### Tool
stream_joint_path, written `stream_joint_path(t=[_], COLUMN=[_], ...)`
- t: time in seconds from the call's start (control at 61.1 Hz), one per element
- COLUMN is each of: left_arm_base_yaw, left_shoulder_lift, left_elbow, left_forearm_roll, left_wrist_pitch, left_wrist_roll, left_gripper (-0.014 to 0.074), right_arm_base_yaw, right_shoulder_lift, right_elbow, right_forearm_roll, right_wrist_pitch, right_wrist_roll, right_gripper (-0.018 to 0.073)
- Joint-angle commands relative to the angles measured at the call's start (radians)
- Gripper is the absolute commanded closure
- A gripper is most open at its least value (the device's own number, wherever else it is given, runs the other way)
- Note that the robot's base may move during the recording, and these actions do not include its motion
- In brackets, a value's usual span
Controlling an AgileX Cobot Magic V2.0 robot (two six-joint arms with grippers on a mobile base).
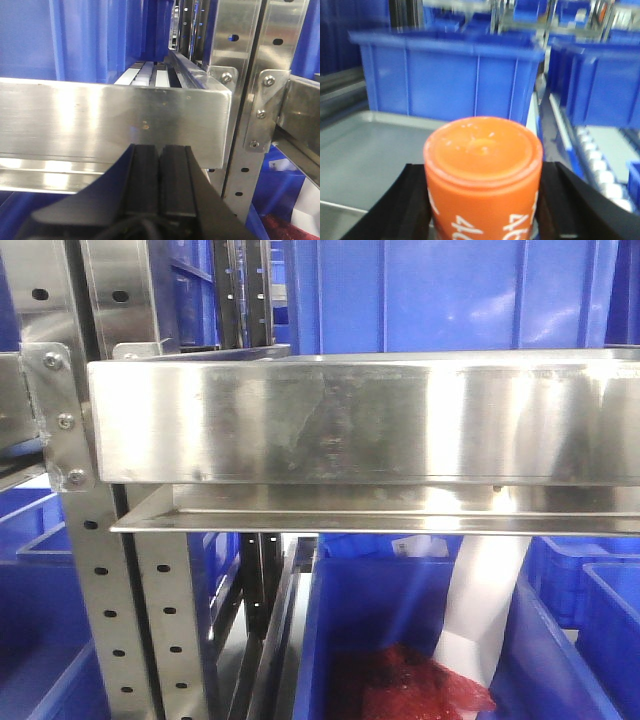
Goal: Grab orange capacitor from left shelf to right conveyor
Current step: 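Retract the right gripper holding the capacitor away from the shelf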
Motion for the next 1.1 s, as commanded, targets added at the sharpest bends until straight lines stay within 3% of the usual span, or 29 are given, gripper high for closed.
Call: stream_joint_path(t=[0.0, 0.213, 1.08], left_arm_base_yaw=[0.003, 0.003, 0.003], left_shoulder_lift=[-0.012, -0.012, -0.012], left_elbow=[-0.003, -0.003, -0.003], left_forearm_roll=[-0.002, -0.002, -0.002], left_wrist_pitch=[-0.090, -0.090, -0.090], left_wrist_roll=[-0.001, -0.001, -0.001], left_gripper=[0.0723, 0.0723, 0.0723], right_arm_base_yaw=[-0.008, -0.008, -0.008], right_shoulder_lift=[-0.076, -0.172, -0.173], right_elbow=[-0.025, -0.025, -0.025], right_forearm_roll=[-0.014, -0.014, -0.014], right_wrist_pitch=[-0.038, -0.034, -0.035], right_wrist_roll=[-0.013, -0.013, -0.013], right_gripper=[0.0403, 0.0403, 0.0403])
